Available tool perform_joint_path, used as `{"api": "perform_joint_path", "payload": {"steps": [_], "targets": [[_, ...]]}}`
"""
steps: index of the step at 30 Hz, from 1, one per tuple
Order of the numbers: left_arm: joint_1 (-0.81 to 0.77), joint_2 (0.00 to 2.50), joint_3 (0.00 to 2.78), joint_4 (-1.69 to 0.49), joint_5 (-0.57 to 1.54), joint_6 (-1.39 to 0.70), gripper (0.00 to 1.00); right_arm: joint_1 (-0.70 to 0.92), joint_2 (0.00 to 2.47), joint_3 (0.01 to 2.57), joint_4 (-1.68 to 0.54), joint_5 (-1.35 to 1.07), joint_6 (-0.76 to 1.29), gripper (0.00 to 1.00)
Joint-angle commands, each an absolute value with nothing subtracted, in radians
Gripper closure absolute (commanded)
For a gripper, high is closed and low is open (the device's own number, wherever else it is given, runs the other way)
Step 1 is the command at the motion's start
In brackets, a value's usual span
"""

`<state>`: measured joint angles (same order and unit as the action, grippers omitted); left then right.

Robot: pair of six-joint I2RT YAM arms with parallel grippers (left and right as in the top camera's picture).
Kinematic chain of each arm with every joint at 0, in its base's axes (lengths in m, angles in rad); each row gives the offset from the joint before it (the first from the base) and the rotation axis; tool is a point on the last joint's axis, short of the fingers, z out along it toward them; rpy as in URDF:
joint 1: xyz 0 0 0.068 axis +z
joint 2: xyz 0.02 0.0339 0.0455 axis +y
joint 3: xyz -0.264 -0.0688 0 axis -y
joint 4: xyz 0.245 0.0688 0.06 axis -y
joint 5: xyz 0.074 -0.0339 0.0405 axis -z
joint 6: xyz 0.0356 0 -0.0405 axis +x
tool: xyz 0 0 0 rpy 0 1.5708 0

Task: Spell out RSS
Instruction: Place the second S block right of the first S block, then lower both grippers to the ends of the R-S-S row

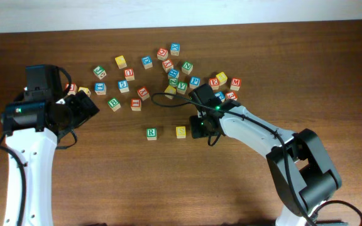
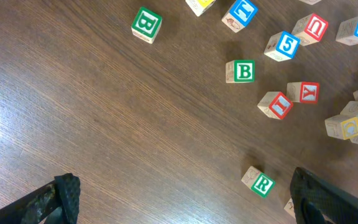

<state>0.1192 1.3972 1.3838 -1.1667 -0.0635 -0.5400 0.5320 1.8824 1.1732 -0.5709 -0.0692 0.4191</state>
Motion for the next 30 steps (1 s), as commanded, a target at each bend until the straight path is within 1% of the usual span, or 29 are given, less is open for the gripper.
{"api": "perform_joint_path", "payload": {"steps": [1,3,5,6,7,8,9,12,13,16,17,18,19,20,21,22,23,24,25,26,27,29,30], "targets": [[0.125,1.394,1.385,-1.169,-0.068,-0.548,0.01,0.537,1.863,1.207,-0.587,-0.075,0.421,0.54],[0.125,1.394,1.385,-1.169,-0.068,-0.548,0.01,0.534,1.843,1.271,-0.653,-0.075,0.421,0.53],[0.125,1.394,1.385,-1.169,-0.068,-0.548,0.01,0.498,1.772,1.391,-0.791,-0.075,0.421,0.52],[0.125,1.394,1.385,-1.169,-0.068,-0.548,0.01,0.476,1.740,1.432,-0.846,-0.075,0.421,0.49],[0.125,1.394,1.385,-1.169,-0.068,-0.548,0.01,0.430,1.693,1.492,-0.932,-0.075,0.420,0.42],[0.125,1.394,1.385,-1.169,-0.068,-0.548,0.01,0.365,1.649,1.536,-1.013,-0.073,0.419,0.10],[0.125,1.394,1.385,-1.169,-0.068,-0.548,0.01,0.295,1.615,1.544,-1.059,-0.069,0.419,0.01],[0.125,1.394,1.385,-1.158,-0.068,-0.549,0.01,0.123,1.609,1.542,-1.229,-0.075,0.416,0.02],[0.125,1.394,1.385,-1.158,-0.068,-0.549,0.01,0.098,1.613,1.542,-1.261,-0.073,0.416,0.02],[0.125,1.394,1.385,-1.157,-0.039,-0.551,0.01,0.083,1.613,1.542,-1.257,-0.052,0.416,0.02],[0.125,1.394,1.385,-1.158,-0.002,-0.583,0.01,0.083,1.613,1.541,-1.257,-0.030,0.416,0.02],[0.125,1.394,1.385,-1.182,0.083,-0.577,0.01,0.084,1.613,1.541,-1.257,-0.014,0.416,0.02],[0.111,1.401,1.373,-1.163,0.202,-0.441,0.01,0.085,1.613,1.541,-1.257,-0.011,0.385,0.02],[0.059,1.429,1.352,-1.196,0.237,-0.325,0.01,0.088,1.613,1.541,-1.257,-0.018,0.371,0.00],[0.018,1.455,1.318,-1.198,0.208,-0.323,0.01,0.101,1.618,1.541,-1.257,-0.020,0.371,0.13],[-0.022,1.488,1.277,-1.177,0.190,-0.323,0.01,0.121,1.629,1.541,-1.257,-0.024,0.371,0.37],[-0.059,1.533,1.242,-1.140,0.195,-0.323,0.24,0.149,1.644,1.541,-1.259,-0.025,0.371,0.53],[-0.101,1.594,1.218,-1.104,0.193,-0.323,0.63,0.176,1.665,1.541,-1.258,-0.025,0.371,0.62],[-0.136,1.665,1.216,-1.079,0.182,-0.323,0.91,0.207,1.711,1.541,-1.251,-0.025,0.372,0.75],[-0.157,1.723,1.216,-1.045,0.149,-0.323,1.00,0.219,1.744,1.541,-1.248,-0.025,0.375,0.84],[-0.166,1.771,1.216,-1.016,0.126,-0.323,1.00,0.224,1.785,1.541,-1.249,-0.026,0.375,0.95],[-0.166,1.814,1.216,-0.980,0.126,-0.323,1.00,0.223,1.832,1.541,-1.248,-0.038,0.374,0.96],[-0.166,1.865,1.216,-0.915,0.126,-0.319,1.00,0.223,1.885,1.541,-1.229,-0.094,0.373,0.96]]}}
